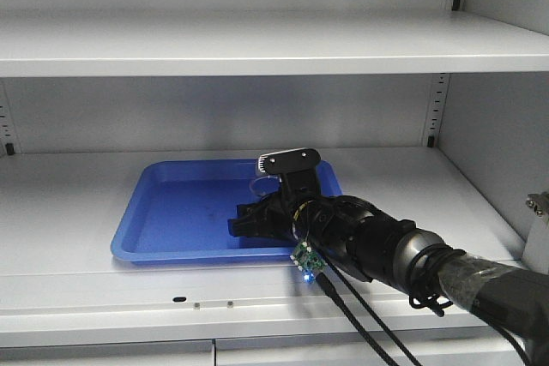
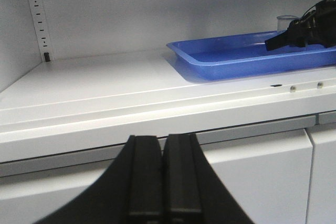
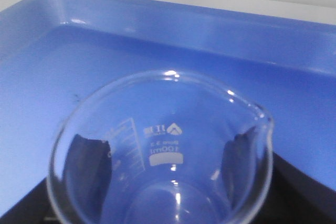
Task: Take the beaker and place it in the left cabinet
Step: 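Lower the beaker onto the blue tray with the right gripper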
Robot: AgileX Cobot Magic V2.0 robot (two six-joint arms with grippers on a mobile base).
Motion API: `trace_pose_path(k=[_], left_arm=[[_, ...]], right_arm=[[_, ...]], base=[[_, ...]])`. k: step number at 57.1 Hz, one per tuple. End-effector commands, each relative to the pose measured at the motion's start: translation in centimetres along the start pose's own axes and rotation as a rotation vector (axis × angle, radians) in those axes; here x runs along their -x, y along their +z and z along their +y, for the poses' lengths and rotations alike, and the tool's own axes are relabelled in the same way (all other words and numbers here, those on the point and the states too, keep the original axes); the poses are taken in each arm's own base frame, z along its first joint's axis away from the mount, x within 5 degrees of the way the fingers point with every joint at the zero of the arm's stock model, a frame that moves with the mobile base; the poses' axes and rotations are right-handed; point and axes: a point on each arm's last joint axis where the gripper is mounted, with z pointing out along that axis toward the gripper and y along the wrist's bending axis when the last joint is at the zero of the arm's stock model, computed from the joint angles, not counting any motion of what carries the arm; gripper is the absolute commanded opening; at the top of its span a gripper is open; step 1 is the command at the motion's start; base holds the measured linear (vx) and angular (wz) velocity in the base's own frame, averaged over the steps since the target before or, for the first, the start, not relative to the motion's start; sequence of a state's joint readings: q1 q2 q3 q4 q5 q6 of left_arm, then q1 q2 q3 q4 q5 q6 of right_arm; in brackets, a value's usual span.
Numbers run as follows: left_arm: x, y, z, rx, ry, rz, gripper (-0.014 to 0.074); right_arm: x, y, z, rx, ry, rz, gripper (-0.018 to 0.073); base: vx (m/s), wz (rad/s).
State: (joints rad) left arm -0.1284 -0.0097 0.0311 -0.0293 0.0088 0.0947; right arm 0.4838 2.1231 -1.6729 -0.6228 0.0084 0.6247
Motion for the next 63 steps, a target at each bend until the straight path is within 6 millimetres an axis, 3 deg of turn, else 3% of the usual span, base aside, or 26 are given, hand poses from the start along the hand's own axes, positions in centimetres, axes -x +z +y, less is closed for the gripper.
trace_pose_path(k=[1,11,23,29,38,63], left_arm=[[0.3,-0.1,0.0,0.007,-0.011,-0.085,0.0001],[0.3,-0.1,0.0,0.007,-0.011,-0.085,0.0001],[0.3,-0.1,0.0,0.007,-0.011,-0.085,0.0001],[0.3,-0.1,0.0,0.007,-0.011,-0.085,0.0001],[0.3,-0.1,0.0,0.007,-0.011,-0.085,0.0001],[0.3,-0.1,0.0,0.007,-0.011,-0.085,0.0001]], right_arm=[[4.4,-2.2,0.1,0.026,0.000,-0.144,0.0166],[4.4,-2.2,0.1,0.026,0.000,-0.144,0.0307],[4.4,-2.2,0.1,0.026,0.000,-0.144,0.0617],[4.4,-2.3,0.1,0.027,0.000,-0.147,0.0703],[4.9,-2.8,0.0,0.020,0.000,-0.150,0.0715],[7.6,-5.6,-0.3,-0.016,0.003,-0.181,0.0617]], base=[[0.00,0.00],[0.00,0.00],[0.00,0.00],[0.00,0.00],[0.00,0.00],[0.00,0.00]])
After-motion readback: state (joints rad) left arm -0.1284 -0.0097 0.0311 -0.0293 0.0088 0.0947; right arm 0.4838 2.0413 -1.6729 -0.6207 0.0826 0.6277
